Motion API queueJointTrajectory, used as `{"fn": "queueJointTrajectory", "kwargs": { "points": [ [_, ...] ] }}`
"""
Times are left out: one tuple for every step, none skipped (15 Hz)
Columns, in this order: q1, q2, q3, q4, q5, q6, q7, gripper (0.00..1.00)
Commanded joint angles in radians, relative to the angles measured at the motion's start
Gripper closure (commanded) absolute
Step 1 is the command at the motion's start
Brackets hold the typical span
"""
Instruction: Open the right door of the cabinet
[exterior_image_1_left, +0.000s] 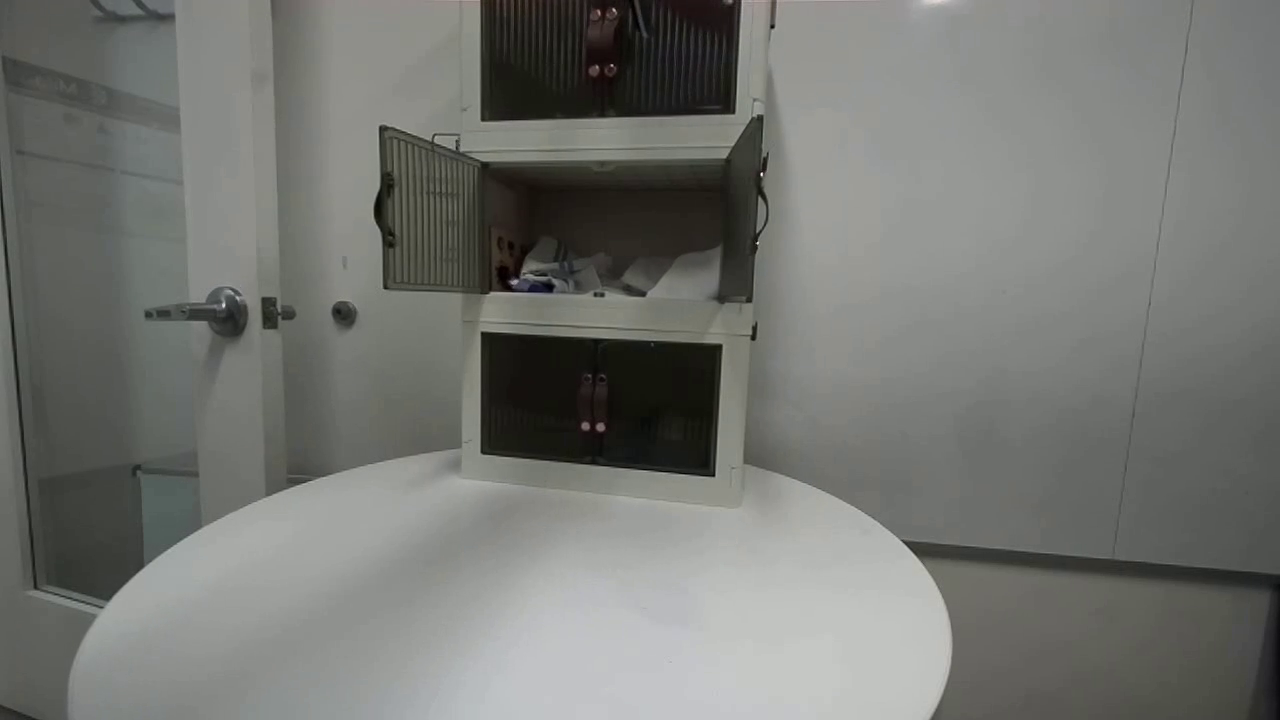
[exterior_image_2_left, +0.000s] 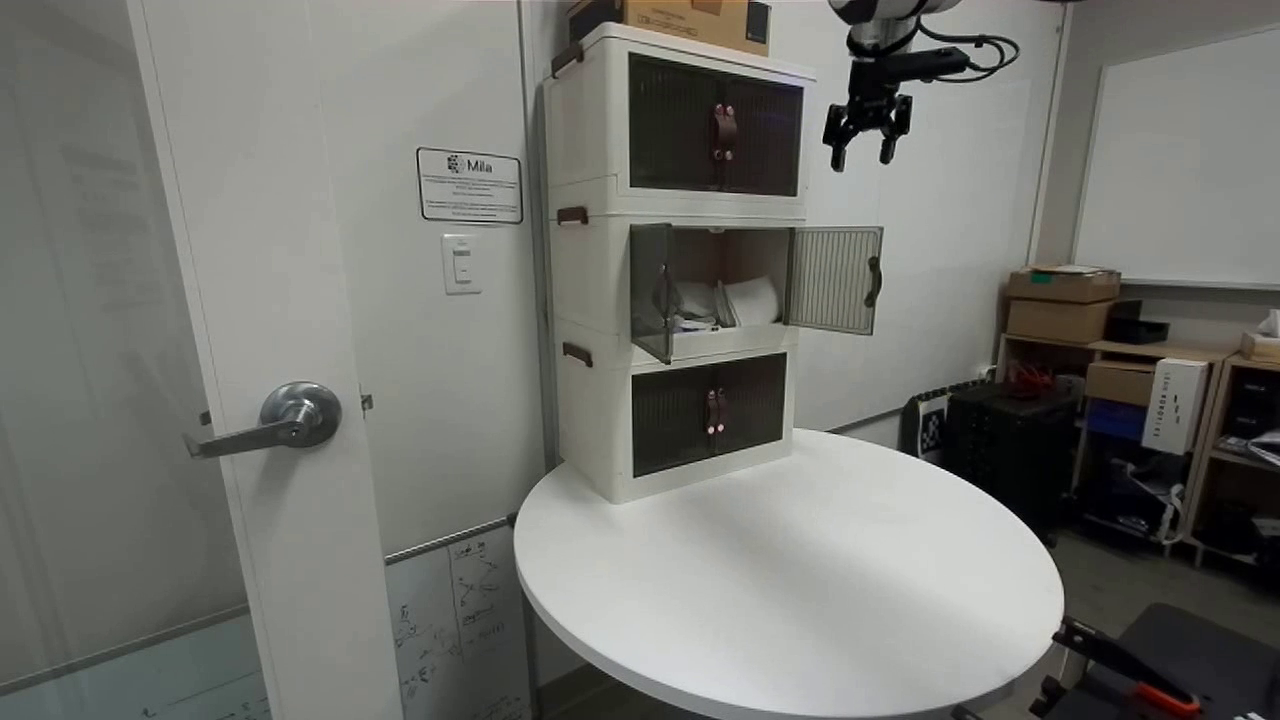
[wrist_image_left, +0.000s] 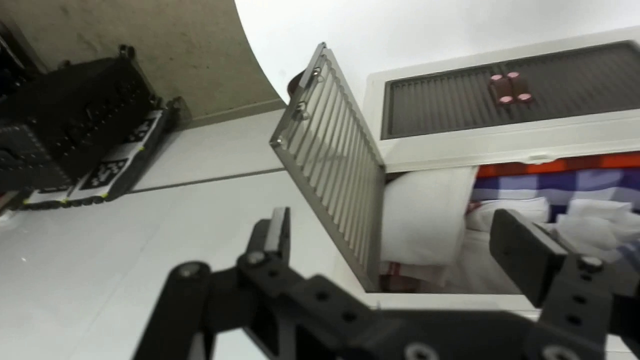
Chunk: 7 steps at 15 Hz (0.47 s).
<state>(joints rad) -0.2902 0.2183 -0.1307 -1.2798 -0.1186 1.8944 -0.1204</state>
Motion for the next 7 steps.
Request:
{"fn": "queueJointTrajectory", "kwargs": {
  "points": [
    [0.005, -0.187, 0.044, -0.247, 0.097, 0.042, -0.139, 0.00],
    [0.009, -0.218, 0.055, -0.299, 0.136, 0.054, -0.171, 0.00],
    [0.012, -0.247, 0.063, -0.351, 0.178, 0.066, -0.206, 0.00],
    [0.018, -0.275, 0.072, -0.404, 0.224, 0.079, -0.237, 0.00],
    [0.024, -0.300, 0.079, -0.459, 0.265, 0.087, -0.275, 0.00],
    [0.056, -0.213, 0.031, -0.308, 0.200, 0.031, -0.204, 0.00],
    [0.063, -0.235, 0.036, -0.357, 0.223, 0.044, -0.226, 0.00]
  ]
}}
